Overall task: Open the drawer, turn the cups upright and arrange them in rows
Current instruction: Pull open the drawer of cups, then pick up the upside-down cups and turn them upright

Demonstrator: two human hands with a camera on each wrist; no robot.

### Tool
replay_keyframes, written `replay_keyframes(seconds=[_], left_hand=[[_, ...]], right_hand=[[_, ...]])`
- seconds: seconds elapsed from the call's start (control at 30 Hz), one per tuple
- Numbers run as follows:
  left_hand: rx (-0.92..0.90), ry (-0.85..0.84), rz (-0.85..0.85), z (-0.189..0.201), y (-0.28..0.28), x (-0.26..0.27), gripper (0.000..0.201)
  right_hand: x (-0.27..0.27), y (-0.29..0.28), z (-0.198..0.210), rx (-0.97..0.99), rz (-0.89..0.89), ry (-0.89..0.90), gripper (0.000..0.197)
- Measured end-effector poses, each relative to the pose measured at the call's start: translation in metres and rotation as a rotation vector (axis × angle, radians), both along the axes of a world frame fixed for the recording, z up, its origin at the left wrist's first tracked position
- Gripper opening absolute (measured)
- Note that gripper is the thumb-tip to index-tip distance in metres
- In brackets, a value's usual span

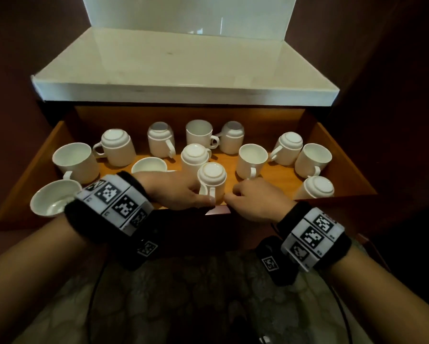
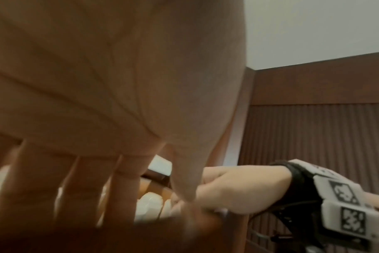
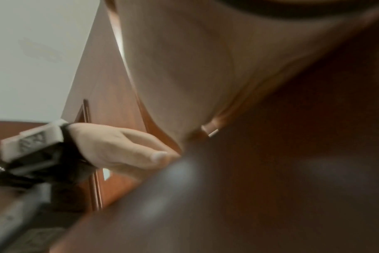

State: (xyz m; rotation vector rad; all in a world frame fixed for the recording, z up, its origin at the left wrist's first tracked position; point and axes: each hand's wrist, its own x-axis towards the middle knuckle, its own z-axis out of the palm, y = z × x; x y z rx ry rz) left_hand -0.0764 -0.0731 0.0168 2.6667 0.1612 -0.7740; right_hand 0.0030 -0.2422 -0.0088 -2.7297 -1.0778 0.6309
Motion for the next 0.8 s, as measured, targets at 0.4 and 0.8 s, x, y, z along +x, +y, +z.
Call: replay_keyframes(seconds=[0.4,0.8], left_hand=[[-0.145,-0.168,-0.052,0.026,-0.091,0.148,0.050],[-0.427,-0.194,0.222,-0.045,-0.134,0.236,0.038]], right_hand=[[0.168,-0.089,0.044,-0.227,-0.118,0.014,0.027],[0.219,-0.077,-0.010,-0.597,0.181,0.266,0.031]])
